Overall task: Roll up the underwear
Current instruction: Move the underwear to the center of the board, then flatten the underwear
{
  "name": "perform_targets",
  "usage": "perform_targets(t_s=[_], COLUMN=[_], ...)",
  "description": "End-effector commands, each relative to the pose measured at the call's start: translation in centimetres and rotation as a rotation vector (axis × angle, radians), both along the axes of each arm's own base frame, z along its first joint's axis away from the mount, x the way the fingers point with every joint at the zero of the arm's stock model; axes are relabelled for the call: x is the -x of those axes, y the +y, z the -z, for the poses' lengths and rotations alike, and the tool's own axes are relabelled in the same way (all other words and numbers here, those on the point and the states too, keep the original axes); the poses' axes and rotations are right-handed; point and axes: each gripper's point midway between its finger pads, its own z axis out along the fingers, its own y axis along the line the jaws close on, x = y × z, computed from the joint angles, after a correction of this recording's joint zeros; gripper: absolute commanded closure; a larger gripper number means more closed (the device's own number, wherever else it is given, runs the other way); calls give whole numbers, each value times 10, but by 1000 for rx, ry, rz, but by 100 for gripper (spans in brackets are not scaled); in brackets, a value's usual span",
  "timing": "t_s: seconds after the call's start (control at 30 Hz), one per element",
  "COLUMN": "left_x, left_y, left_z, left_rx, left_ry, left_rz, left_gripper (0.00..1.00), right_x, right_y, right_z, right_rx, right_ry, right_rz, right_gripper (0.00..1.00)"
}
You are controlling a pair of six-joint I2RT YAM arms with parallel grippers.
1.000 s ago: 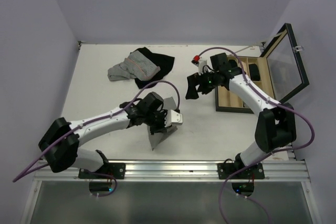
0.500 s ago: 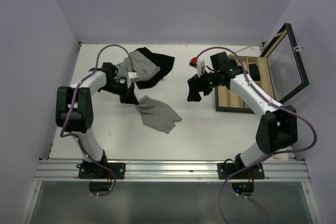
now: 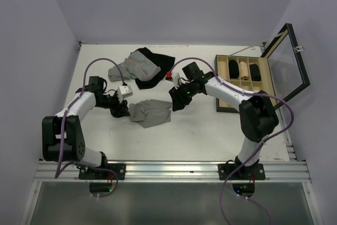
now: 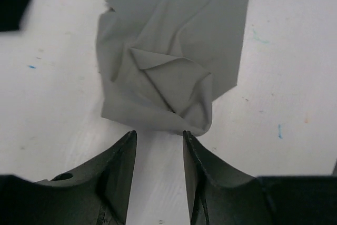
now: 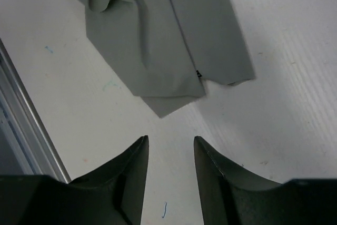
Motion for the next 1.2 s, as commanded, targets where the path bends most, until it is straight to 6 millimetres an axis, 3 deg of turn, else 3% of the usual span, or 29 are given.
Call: perform_targets(t_s=[0.0, 0.03, 0.13, 0.17, 0.3, 0.47, 0.63, 0.77, 0.97, 1.1, 1.17], left_x=[-41, -41, -42, -44, -52, -70, -73, -72, -68, -54, -46], left_y=[10, 9, -3, -17, -42, -70, -101, -127, -144, -144, -142], left_z=[-32, -36, -46, -48, -39, -28, -21, -4, 20, 29, 26], left_rx=[-10, -3, -7, -16, -23, 2, -6, -39, -91, -115, -120], left_ry=[-218, -237, -285, -308, -313, -262, -271, -278, -250, -227, -225], left_rz=[-86, -83, -54, -21, -8, 12, 73, 122, 168, 205, 222], left_gripper=[55, 54, 53, 53, 53, 52, 52, 51, 51, 60, 73], right_x=[-46, -49, -63, -65, -82, -84, -80, -77, -73, -75, -71], right_y=[19, 24, 37, 39, 52, 59, 54, 48, 38, 29, 24], right_z=[-10, -1, 0, 8, 17, 41, 67, 80, 94, 103, 108], right_rx=[-53, -56, -92, -92, -118, -107, -55, -15, 55, 105, 134], right_ry=[-63, -44, -38, -23, -16, 66, 117, 132, 156, 126, 135], right_rz=[99, 98, 121, 126, 147, 177, 197, 203, 212, 191, 186], right_gripper=[56, 58, 61, 61, 63, 67, 72, 75, 78, 82, 83])
